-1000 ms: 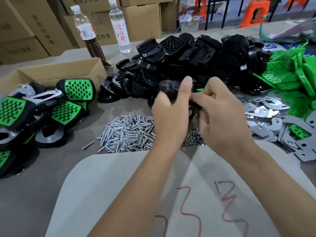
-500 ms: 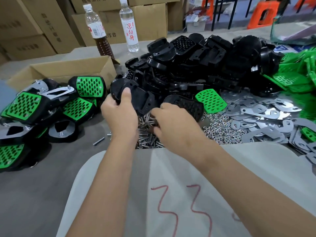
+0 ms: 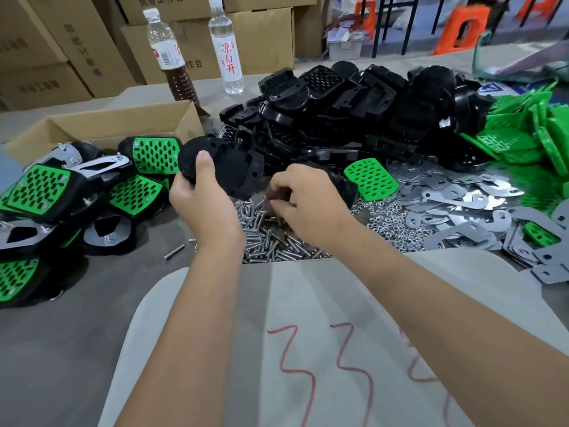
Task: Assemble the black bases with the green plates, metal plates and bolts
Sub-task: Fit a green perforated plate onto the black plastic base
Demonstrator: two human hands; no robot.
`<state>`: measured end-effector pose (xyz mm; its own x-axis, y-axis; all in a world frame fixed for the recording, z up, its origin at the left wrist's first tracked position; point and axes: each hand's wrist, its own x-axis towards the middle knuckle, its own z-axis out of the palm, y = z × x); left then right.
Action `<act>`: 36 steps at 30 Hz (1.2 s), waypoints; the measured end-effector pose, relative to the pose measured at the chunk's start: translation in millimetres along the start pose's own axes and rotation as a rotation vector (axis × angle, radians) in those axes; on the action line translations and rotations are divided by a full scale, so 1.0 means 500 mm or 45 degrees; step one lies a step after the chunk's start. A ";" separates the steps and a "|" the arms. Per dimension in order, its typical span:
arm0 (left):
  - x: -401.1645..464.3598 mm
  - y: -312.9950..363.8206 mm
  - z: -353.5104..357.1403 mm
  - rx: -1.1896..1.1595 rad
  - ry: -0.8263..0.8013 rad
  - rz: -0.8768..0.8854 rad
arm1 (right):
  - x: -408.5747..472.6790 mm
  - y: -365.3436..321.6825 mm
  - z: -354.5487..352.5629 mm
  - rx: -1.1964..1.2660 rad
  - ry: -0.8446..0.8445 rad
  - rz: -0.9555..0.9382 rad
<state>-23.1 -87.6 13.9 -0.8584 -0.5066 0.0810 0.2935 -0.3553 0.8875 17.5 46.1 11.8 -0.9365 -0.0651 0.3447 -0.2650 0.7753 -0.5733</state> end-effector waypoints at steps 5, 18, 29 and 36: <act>-0.040 0.002 0.023 -0.053 -0.222 -0.076 | -0.056 0.030 -0.049 0.543 0.233 0.154; -0.150 -0.038 0.047 0.561 -0.863 -0.046 | -0.125 0.086 -0.121 0.887 0.593 0.230; -0.160 -0.028 0.042 0.450 -1.057 0.180 | -0.123 0.087 -0.113 1.052 0.508 0.240; -0.150 -0.012 0.052 0.075 -0.900 -0.148 | -0.119 0.090 -0.109 1.171 0.532 0.326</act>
<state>28.6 -27.1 14.4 -0.9557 0.1693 0.2408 0.1771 -0.3227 0.9298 74.1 119.1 6.3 -0.8817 0.3922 0.2623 -0.3066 -0.0539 -0.9503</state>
